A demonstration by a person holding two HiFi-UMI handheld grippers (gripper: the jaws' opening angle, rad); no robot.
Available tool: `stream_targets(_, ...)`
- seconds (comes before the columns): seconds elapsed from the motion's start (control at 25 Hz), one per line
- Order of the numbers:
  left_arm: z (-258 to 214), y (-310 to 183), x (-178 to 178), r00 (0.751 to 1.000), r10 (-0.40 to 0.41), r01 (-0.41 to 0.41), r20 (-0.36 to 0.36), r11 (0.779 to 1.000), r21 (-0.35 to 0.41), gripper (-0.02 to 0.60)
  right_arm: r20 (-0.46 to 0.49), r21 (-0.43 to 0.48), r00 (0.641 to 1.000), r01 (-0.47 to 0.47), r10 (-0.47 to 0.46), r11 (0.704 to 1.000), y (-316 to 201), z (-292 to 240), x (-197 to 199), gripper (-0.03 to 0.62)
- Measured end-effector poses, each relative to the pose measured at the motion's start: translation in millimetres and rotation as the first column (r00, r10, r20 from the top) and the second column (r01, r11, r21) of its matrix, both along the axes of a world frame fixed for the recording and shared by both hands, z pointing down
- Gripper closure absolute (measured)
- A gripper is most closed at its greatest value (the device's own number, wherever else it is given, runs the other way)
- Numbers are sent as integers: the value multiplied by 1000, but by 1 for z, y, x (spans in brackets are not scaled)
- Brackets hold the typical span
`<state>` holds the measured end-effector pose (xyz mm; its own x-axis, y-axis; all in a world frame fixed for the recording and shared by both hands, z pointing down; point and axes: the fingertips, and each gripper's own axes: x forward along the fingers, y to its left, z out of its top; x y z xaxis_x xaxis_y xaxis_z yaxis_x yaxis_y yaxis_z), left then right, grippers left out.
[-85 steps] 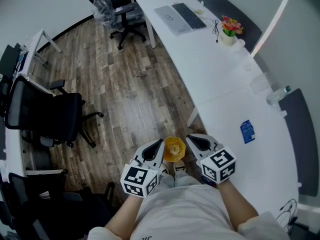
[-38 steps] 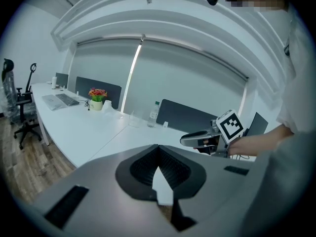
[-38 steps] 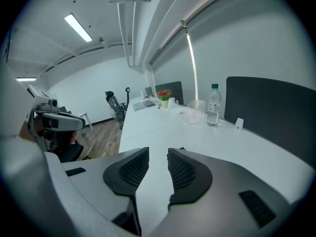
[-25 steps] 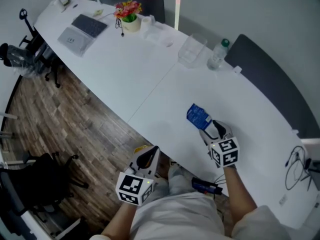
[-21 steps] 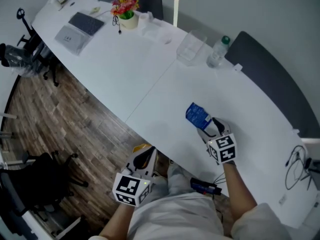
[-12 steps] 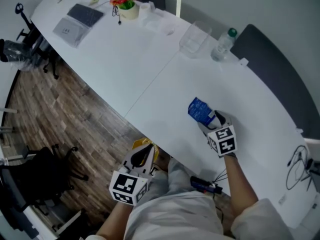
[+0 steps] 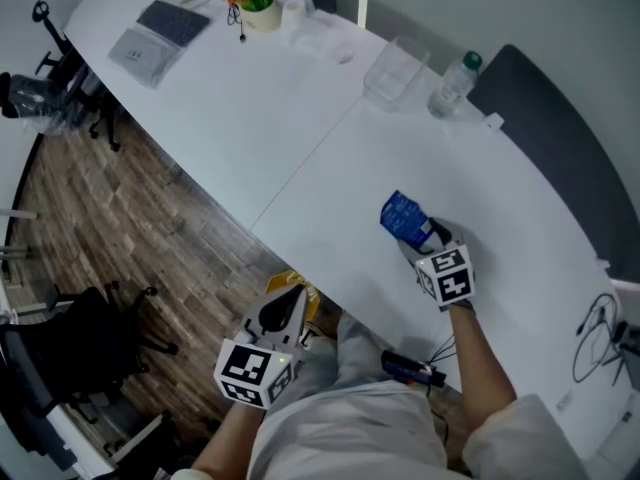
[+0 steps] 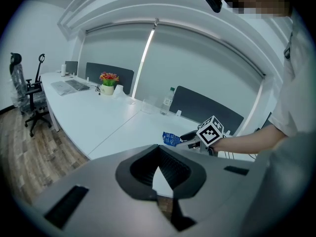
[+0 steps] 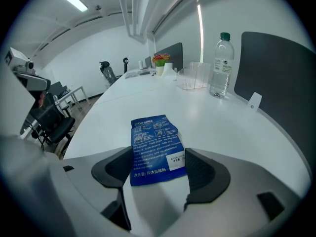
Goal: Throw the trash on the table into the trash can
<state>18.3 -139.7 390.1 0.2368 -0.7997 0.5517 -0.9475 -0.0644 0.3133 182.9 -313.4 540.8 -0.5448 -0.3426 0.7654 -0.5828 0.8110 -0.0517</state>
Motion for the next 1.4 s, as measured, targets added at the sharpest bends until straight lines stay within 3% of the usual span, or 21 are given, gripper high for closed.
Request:
stream_targets(0.16,2,4,1,1000,-9,9,-8,1000,-6,580,-2,3,1000,-5,5,1000,-1,-1,1,279)
stream_targets(0.24,2,5,2,1000,-11,10,-8,1000,-7,580,-2,28,1000,-15,15,1000,-3,-3,1,413)
stream_targets(0.44,0,7,3,1000,-15,15,-4,1000,0,580,-14,90,1000,-4,5,996,-4,-14,-2,536)
stream_targets(1.04,-24,37,-16,996,-90,90,4,994,67,580,62,122,998,26,-34,992,21,-69,-24,549)
stream_targets(1.4,-59,69,-52,974,-224,223,-14,960,168,580,133,98,984,110,-122,989,76,-123,-70,551)
